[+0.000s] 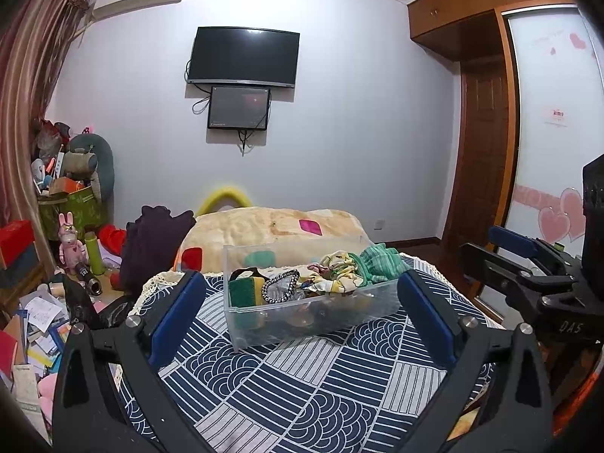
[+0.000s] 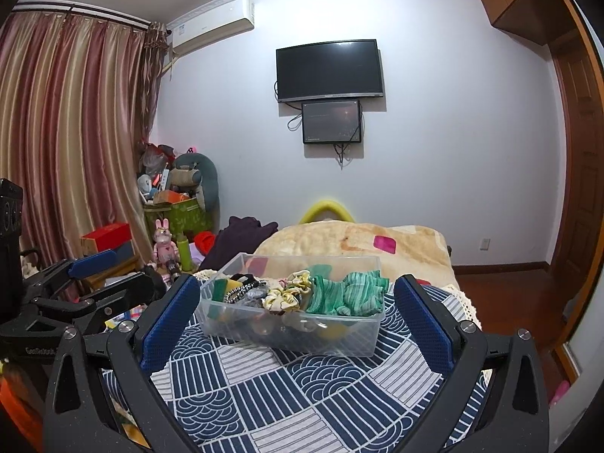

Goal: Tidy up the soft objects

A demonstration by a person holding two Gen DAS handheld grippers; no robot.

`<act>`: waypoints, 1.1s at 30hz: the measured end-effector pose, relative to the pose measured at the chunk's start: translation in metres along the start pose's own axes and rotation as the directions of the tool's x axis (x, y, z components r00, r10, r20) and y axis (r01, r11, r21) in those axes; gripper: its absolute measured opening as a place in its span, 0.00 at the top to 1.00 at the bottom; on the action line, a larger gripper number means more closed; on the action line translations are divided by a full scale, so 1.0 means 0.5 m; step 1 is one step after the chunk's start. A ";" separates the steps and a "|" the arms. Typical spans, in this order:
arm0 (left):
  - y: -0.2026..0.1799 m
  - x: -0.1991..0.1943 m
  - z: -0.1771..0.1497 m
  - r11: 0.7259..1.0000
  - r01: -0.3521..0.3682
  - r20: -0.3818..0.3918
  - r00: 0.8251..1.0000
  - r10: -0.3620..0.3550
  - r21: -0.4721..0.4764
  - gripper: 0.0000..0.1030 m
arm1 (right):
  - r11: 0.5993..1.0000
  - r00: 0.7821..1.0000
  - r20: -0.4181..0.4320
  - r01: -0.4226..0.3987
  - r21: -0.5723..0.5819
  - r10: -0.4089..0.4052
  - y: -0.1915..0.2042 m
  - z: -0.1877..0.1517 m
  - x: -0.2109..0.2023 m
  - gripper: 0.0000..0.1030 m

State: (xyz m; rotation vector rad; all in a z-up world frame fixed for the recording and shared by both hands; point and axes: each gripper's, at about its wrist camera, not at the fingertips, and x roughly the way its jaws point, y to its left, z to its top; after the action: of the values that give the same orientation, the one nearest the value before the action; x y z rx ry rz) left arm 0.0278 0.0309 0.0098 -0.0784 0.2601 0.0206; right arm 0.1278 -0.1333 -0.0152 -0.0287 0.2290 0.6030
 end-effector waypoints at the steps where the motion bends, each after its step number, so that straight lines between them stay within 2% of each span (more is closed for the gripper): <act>1: -0.001 0.000 0.000 1.000 0.000 0.001 1.000 0.000 0.002 0.00 | 1.000 1.000 0.000 0.000 0.001 0.000 -0.001 0.000 0.000 0.00; 17: -0.014 -0.005 0.001 1.000 0.008 0.009 1.000 -0.009 0.019 0.00 | 1.000 1.000 -0.001 0.000 0.004 0.000 0.000 -0.001 -0.001 0.00; 33: -0.002 0.002 0.000 0.999 0.024 -0.013 1.000 -0.024 -0.023 0.00 | 1.000 1.000 -0.004 0.001 0.006 -0.001 0.003 -0.004 -0.005 0.00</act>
State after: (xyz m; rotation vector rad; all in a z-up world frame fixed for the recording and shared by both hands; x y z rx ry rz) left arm 0.0286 0.0300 0.0095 -0.1040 0.2718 -0.0012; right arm 0.1244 -0.1335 -0.0165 -0.0240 0.2349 0.6010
